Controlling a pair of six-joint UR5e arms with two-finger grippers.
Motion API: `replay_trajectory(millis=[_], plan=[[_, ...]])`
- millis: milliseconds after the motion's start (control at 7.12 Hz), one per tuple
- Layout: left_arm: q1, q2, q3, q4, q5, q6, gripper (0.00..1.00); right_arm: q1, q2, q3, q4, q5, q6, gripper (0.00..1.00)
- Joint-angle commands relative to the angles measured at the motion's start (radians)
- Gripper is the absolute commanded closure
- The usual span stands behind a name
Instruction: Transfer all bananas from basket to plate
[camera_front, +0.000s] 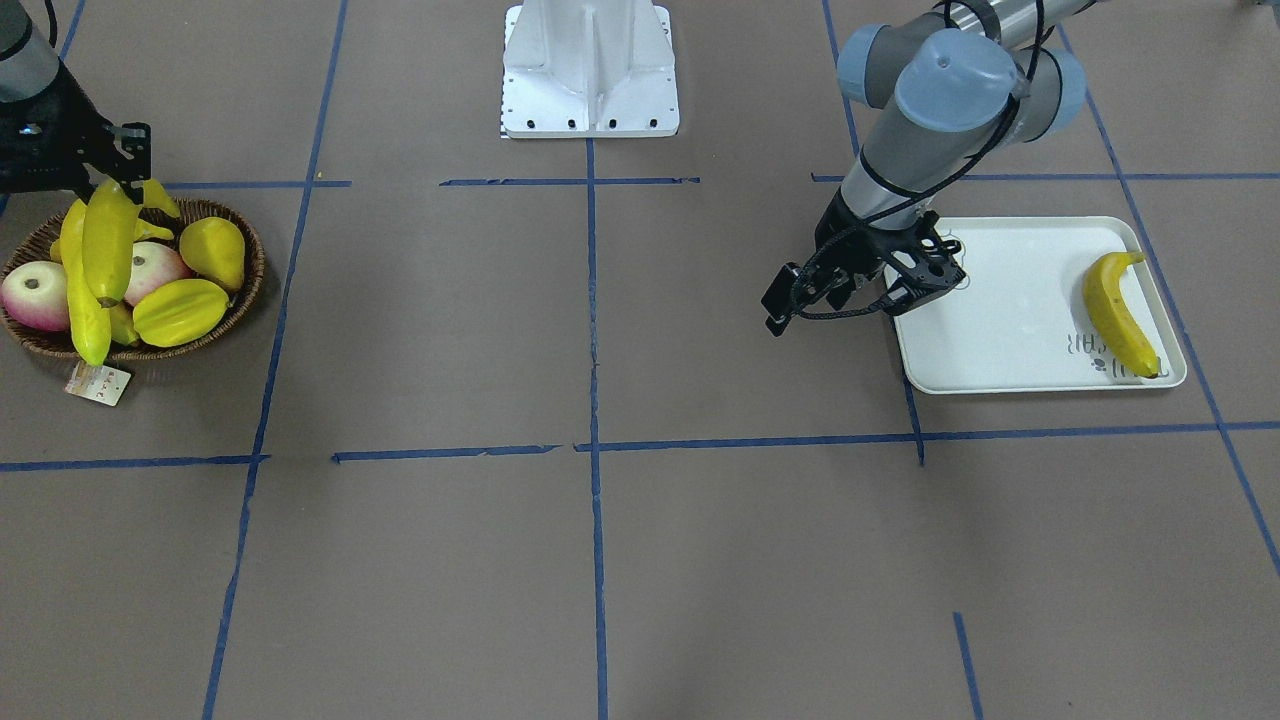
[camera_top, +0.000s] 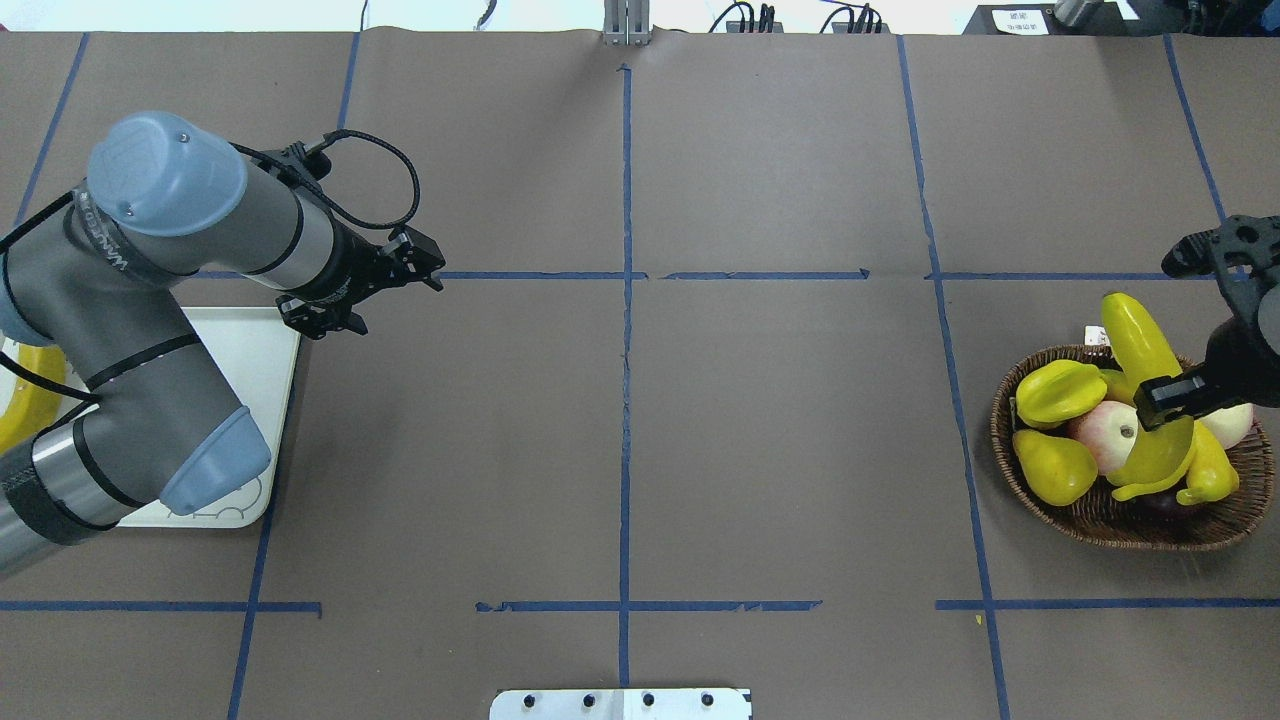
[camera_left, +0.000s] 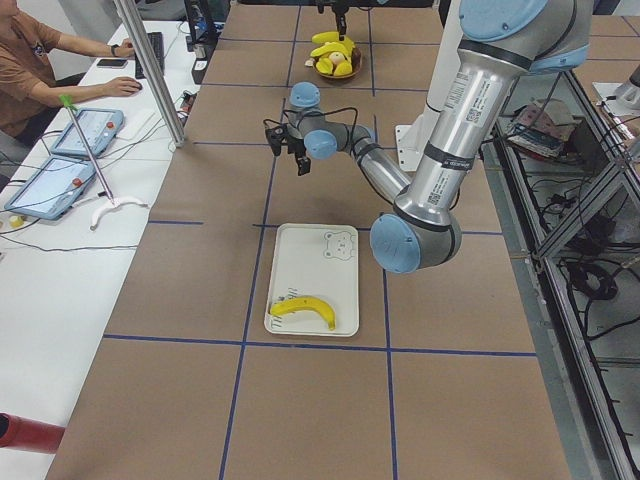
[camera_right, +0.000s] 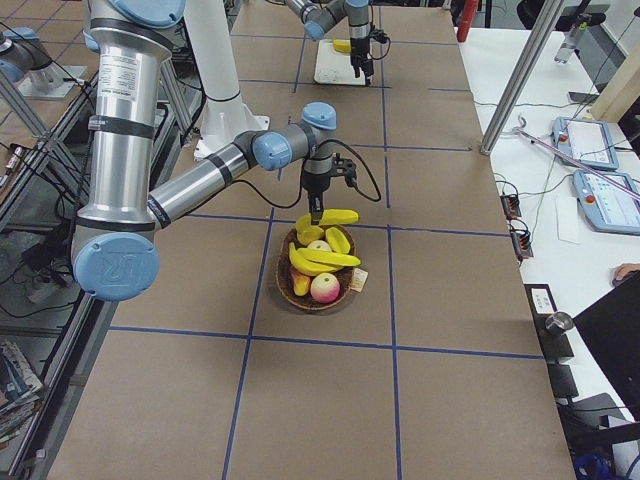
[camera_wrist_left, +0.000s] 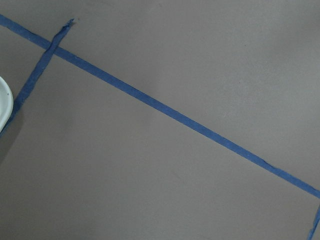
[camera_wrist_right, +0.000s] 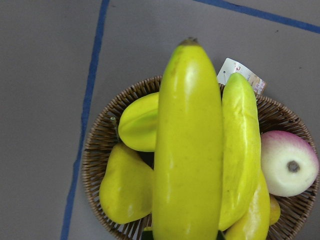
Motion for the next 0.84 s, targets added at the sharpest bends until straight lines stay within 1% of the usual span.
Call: replay_trajectory(millis=[0, 141, 281, 422, 562, 703], plan=[[0.002, -0.003, 0.005, 0.0, 0.0, 0.0, 0.0, 0.039, 0.138, 0.01, -0.076, 0.138, -0.031, 1.0], [0.003, -0.011, 0.005, -0.017, -0.003, 0.002, 0.0, 0.025, 0.221, -0.014, -0.075, 0.192, -0.019, 1.0], [0.003, -0.05, 0.004, -0.026, -0.003, 0.0, 0.0, 0.014, 0.313, -0.074, -0.069, 0.22, -0.011, 1.0], [0.006, -0.066, 0.001, -0.135, -0.003, -0.041, 0.01, -0.025, 0.373, -0.096, -0.063, 0.232, 0.042, 1.0], [0.011, -0.066, 0.017, -0.357, -0.002, -0.169, 0.01, -0.05, 0.46, -0.128, -0.023, 0.232, 0.152, 1.0], [0.026, -0.068, 0.045, -0.524, 0.0, -0.292, 0.01, -0.099, 0.487, -0.152, 0.074, 0.228, 0.28, 1.0]])
